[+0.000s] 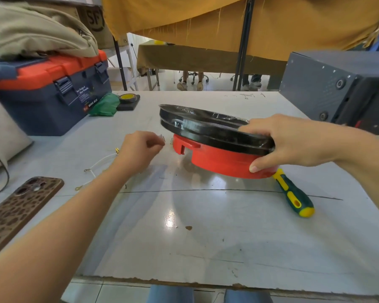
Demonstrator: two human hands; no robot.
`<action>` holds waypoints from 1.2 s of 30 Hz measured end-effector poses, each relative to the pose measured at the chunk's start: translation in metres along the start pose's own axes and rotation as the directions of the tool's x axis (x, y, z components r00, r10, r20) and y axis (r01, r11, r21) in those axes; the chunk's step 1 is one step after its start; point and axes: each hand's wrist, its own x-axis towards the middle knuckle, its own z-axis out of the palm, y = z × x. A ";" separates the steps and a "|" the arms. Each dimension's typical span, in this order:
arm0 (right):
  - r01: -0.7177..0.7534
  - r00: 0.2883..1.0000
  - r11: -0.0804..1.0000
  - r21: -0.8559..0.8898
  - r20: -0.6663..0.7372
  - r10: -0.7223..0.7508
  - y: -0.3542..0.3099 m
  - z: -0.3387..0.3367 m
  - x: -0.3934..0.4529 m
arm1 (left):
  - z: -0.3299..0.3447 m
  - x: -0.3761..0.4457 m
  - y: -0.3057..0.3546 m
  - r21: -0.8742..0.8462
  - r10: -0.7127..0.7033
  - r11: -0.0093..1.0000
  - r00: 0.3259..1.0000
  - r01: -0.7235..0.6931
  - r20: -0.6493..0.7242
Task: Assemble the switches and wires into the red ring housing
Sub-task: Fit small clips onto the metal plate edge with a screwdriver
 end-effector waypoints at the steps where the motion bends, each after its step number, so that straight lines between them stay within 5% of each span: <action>1: -0.002 1.000 1.000 -0.020 -0.005 0.002 -0.001 0.003 -0.002 | -0.007 -0.003 -0.001 -0.049 -0.018 0.999 1.000 0.017 -0.011; 7: -0.019 0.999 0.979 -0.201 -0.044 0.010 -0.013 0.029 -0.015 | -0.039 -0.021 -0.001 -0.253 -0.022 0.967 0.996 -0.001 -0.088; 18: 0.012 1.000 0.920 -0.391 0.001 -0.013 -0.035 0.068 -0.030 | -0.045 -0.042 0.020 -0.184 0.092 0.976 0.985 -0.118 -0.147; 24: -0.001 1.000 0.912 -0.410 0.024 0.012 -0.034 0.079 -0.031 | -0.040 -0.054 0.036 -0.210 0.184 0.961 0.983 -0.178 0.009; 30: -0.079 0.992 0.969 -0.235 0.075 0.099 -0.037 0.064 -0.036 | -0.031 -0.067 0.053 -0.261 0.292 0.935 0.941 -0.242 0.173; 36: 0.009 1.000 0.990 -0.144 -0.020 -0.012 -0.031 0.054 -0.044 | -0.028 -0.075 0.067 -0.212 0.392 0.917 0.858 -0.337 0.333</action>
